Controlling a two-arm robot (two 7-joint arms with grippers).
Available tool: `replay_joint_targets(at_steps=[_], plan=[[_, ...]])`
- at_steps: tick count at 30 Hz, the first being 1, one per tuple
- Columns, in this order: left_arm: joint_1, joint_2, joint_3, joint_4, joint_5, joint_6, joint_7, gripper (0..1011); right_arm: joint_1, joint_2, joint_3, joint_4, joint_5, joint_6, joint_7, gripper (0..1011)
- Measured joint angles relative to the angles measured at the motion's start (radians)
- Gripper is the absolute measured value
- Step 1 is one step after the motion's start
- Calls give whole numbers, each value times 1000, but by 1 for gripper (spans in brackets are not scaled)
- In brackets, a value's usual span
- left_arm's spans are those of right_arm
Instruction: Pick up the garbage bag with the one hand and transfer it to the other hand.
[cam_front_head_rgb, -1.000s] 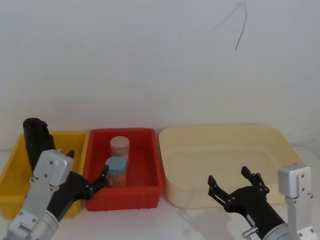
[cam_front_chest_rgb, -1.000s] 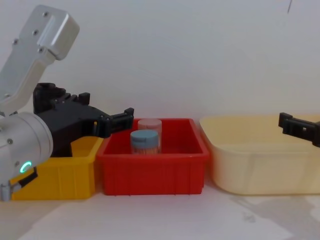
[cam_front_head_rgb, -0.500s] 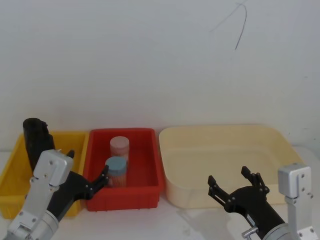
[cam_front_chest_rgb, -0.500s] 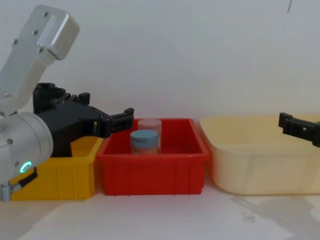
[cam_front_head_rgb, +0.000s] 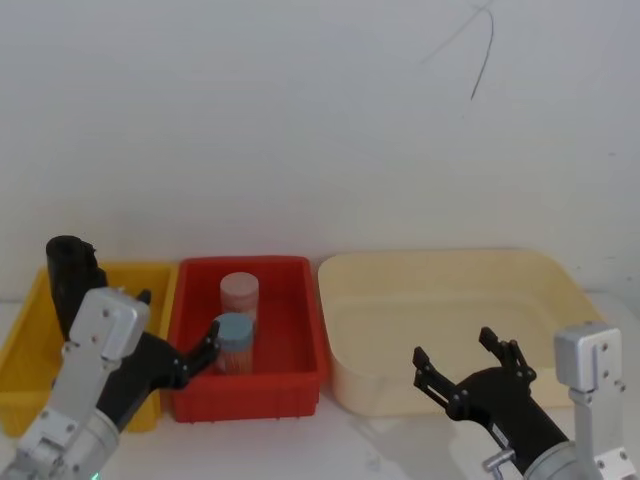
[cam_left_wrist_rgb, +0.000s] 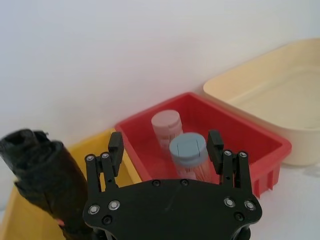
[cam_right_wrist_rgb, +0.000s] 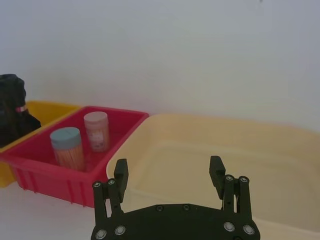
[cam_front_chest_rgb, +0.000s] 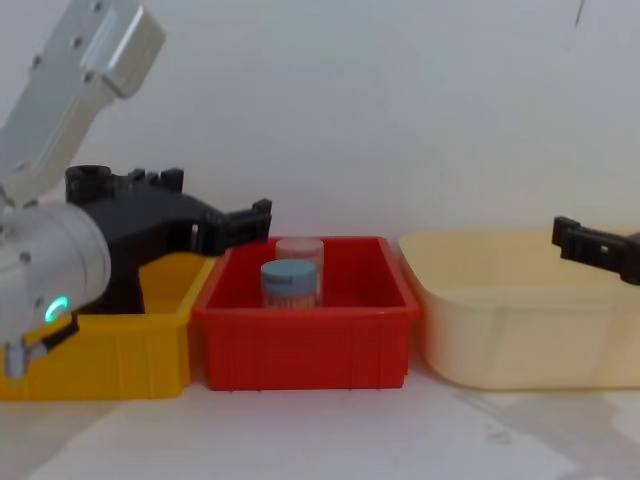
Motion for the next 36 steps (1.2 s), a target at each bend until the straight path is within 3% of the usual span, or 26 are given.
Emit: replay_joint_targets(at_steps=[5,14,16,20,26,36], plan=[[-12,0,-4,-35,6,37,1,1000,24,6,0,-9,13,2,36,1001],[2,0,-37,-174,13,167,44,1000,89,5,-15,-23,49,34,106,1001],[29,6,-62,-229,11,210,62,1000,112,0,-26,-22,56,45,121,1001],[59,15,-89,-275,1,246,76,1000,168,-19,-59,-9,62,71,145,1001],[130,35,-169,-353,-38,293,86,1000,226,-44,-98,14,59,102,159,1001],[182,58,-258,-369,-99,305,50,1000,308,-93,-162,60,29,149,163,1001]])
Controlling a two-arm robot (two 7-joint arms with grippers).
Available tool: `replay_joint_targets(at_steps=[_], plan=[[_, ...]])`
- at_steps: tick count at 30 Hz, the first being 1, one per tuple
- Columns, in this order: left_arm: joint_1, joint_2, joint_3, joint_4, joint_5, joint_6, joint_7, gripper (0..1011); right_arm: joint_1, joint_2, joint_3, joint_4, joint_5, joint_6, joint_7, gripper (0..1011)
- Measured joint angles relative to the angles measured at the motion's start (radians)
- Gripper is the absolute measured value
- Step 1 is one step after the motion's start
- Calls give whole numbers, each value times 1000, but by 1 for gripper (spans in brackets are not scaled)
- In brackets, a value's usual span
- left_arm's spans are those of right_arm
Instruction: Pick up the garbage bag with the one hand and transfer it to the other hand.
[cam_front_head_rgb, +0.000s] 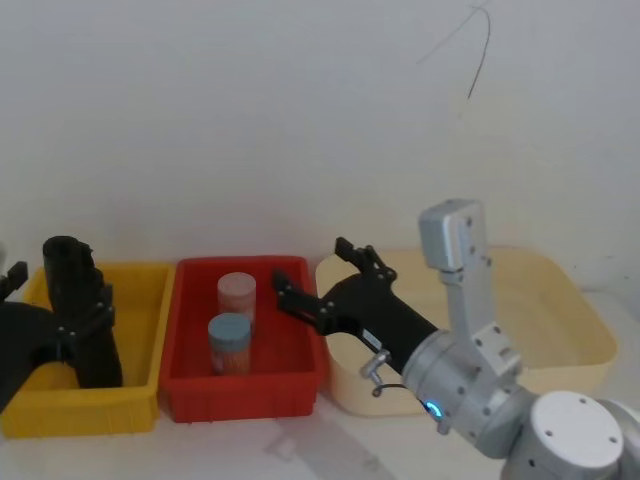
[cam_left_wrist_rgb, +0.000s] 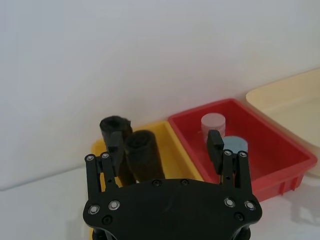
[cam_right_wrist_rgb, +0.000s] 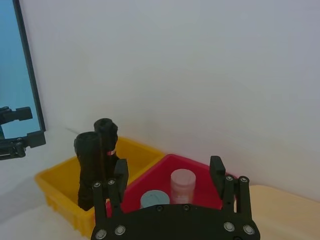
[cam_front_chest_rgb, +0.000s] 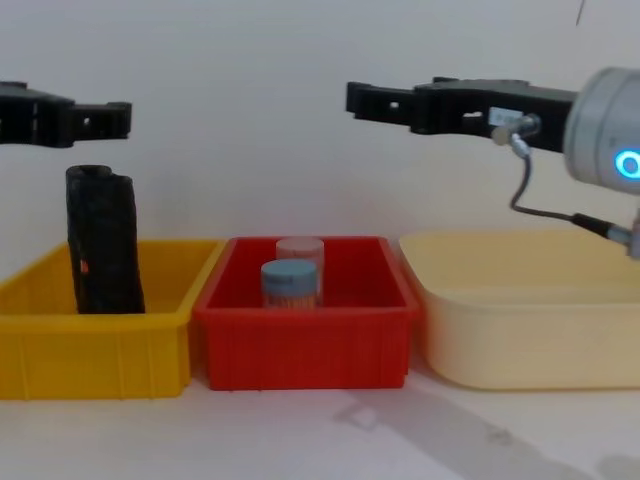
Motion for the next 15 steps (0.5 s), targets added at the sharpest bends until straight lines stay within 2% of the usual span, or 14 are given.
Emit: replay_joint_targets(at_steps=[6,15], plan=[[-3,15,-37,44,-40,-7,-55,1000,45,-23,-35,30,-30,40,-1,1001],[-44,30,-53,122,-75,-18,-132,1000,93,-41,-69,75,-62,85,-1,1001]])
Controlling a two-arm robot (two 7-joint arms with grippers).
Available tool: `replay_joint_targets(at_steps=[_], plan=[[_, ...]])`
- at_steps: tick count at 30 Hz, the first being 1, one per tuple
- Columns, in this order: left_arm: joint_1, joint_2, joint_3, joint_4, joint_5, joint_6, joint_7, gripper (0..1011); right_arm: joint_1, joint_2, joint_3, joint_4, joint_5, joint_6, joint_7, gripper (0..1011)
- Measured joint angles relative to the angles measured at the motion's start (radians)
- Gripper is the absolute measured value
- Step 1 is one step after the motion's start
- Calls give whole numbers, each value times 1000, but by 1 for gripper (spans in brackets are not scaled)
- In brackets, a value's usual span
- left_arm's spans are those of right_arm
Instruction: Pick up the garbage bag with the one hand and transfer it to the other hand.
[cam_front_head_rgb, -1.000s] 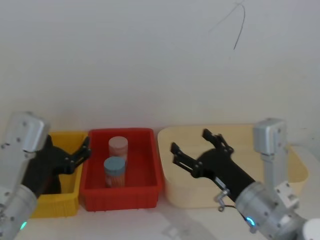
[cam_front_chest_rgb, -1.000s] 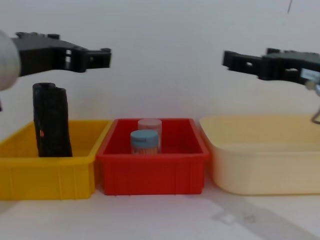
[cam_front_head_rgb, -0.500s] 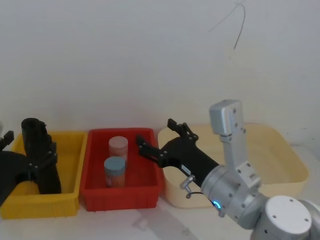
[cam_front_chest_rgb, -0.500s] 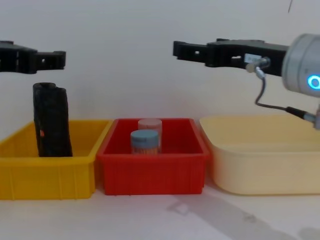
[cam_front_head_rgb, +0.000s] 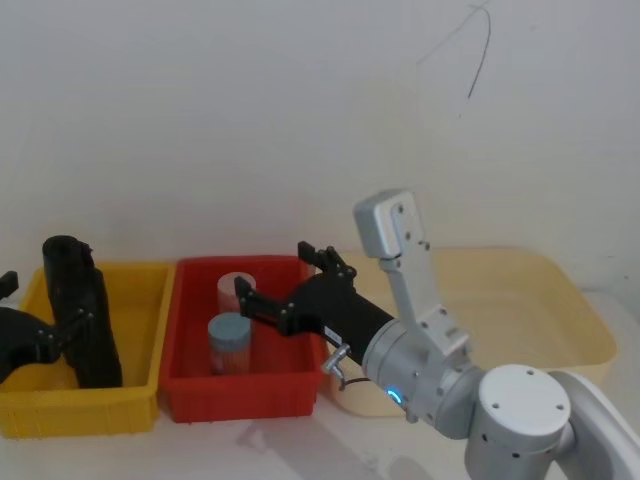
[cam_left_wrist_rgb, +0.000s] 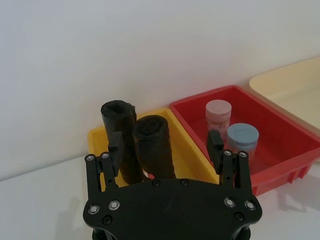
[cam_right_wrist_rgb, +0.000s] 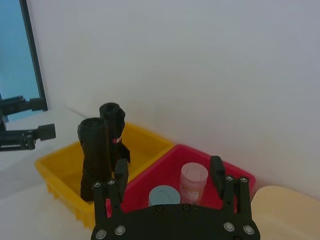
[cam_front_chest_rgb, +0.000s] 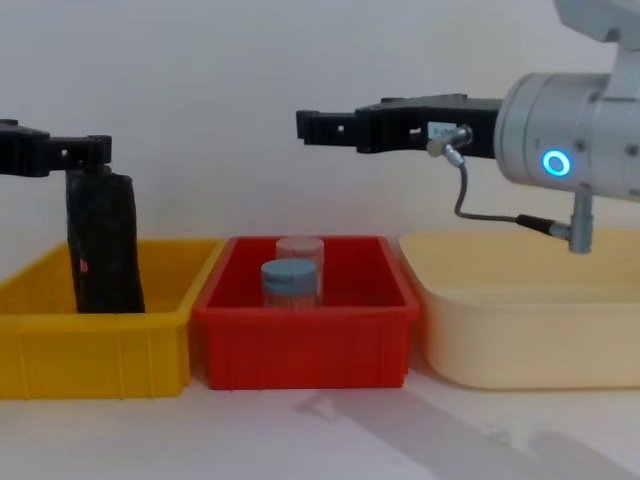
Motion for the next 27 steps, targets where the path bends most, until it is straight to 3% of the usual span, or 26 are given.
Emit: replay_joint_targets(at_steps=[9,27], plan=[[-56,1,-7,87,-22,-10,-57,1000,45,-21,-24,57,-27,37,7,1001],[-150,-33,-14,260,-77,-29,-134,1000,97,-58,-27,168,-48,49,14,1001]])
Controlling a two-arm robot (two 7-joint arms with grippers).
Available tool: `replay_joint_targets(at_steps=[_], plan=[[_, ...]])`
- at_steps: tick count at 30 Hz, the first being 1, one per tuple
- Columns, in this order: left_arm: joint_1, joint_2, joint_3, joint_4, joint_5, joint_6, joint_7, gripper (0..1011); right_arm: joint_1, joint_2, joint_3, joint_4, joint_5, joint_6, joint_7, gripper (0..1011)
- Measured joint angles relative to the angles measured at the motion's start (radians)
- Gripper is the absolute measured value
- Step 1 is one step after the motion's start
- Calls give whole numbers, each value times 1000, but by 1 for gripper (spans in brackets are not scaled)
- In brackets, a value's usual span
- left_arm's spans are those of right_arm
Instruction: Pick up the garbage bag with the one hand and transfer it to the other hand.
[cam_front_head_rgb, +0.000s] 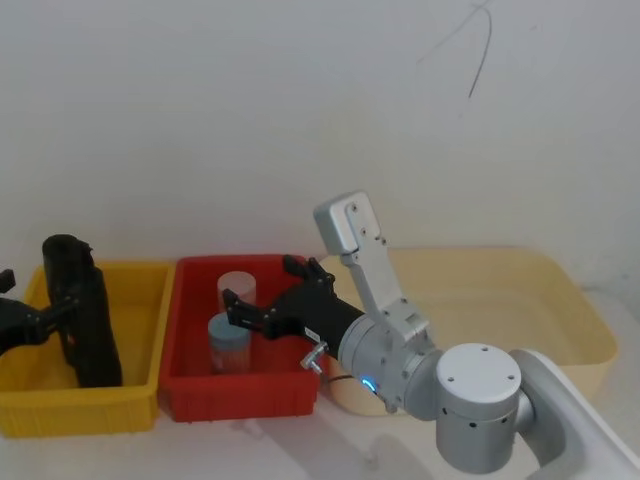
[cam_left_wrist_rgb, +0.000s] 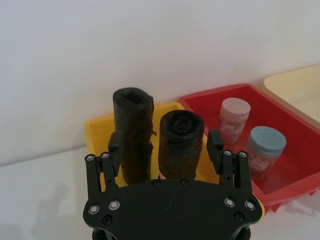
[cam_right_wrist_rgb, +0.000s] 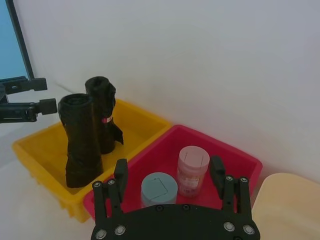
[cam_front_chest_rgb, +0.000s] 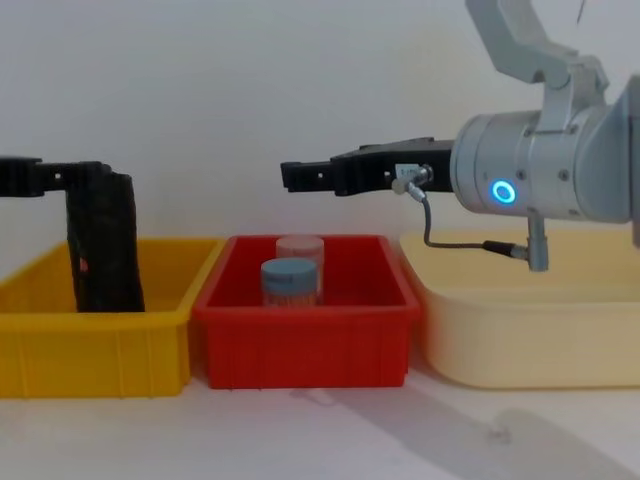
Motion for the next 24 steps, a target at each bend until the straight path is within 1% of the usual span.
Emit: replay_joint_targets(at_steps=[12,24], plan=[[-67,-18,11,125,-48,-12,-63,1000,17,-25,14,52,-2,-13,4,1001],[-114,-19,38,202,-75,-16,-121,1000,23,-42,34,76,3,-23,8,1001]])
